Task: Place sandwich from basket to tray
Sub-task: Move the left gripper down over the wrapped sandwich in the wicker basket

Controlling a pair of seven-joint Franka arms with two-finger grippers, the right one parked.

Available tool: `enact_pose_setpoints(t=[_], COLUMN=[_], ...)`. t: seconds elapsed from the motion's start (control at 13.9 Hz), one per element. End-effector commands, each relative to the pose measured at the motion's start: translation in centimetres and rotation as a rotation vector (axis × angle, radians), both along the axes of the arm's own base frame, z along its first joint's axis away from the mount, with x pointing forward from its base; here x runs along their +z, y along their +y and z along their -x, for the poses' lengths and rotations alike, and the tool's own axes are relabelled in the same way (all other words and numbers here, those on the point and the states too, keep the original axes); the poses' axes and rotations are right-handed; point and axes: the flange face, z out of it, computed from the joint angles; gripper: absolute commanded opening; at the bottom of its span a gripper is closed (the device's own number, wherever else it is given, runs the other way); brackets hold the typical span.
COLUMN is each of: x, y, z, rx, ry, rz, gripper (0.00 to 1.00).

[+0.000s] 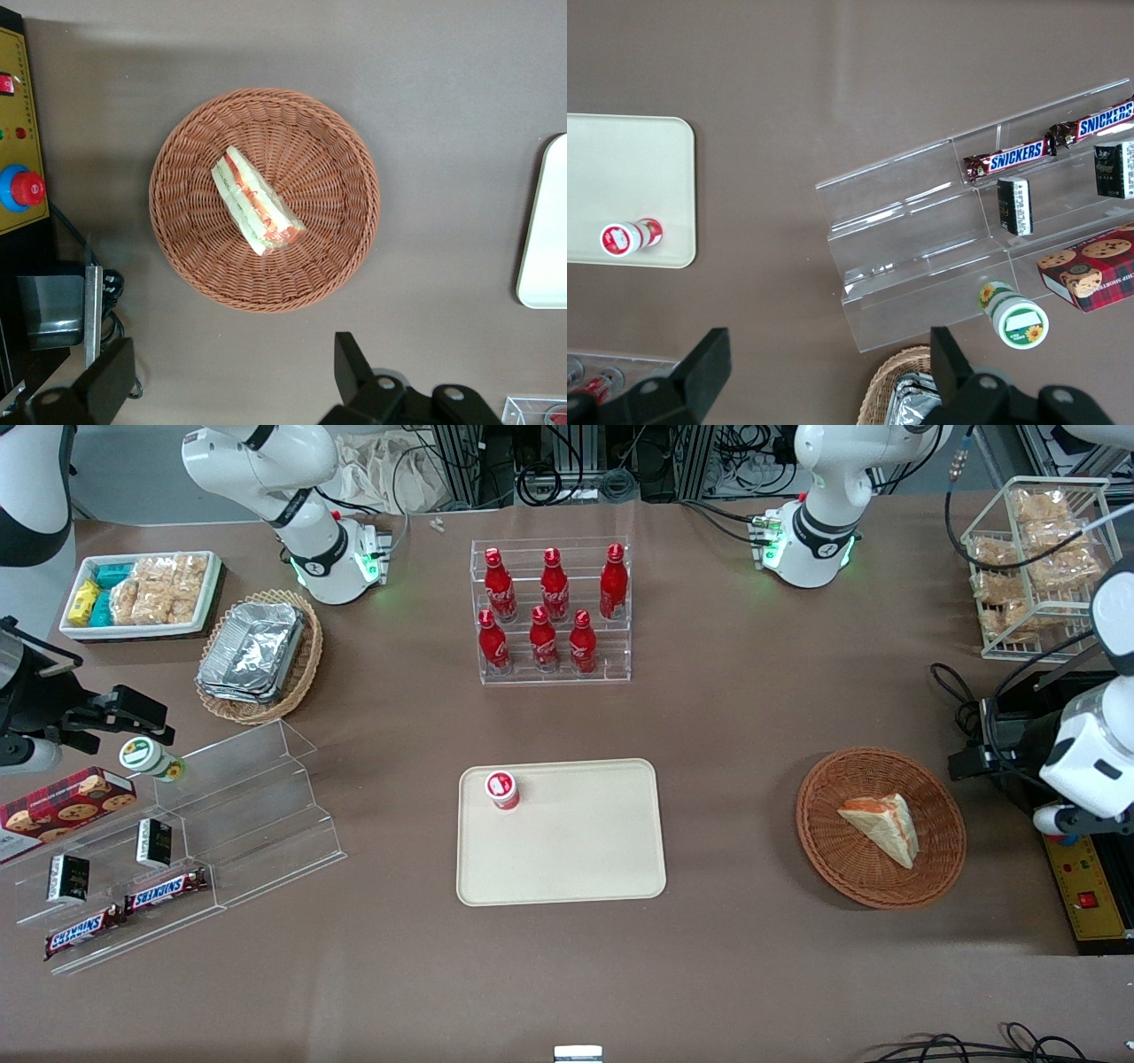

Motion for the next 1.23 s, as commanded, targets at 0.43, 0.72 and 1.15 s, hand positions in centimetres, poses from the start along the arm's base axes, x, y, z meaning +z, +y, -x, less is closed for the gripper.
enact_pose_setpoints(t=[0.43,0.72,1.15], x=[-2.4,-8.4,-17.5], y=[0.9,0.7,0.6], z=[-1.6,-1.2,-0.1], rx=[0.067,0.394,0.5], ry=[0.008,-0.032,-0.057], rz=[-0.015,-0.1,-0.093], gripper=[1.0,1.0,1.0])
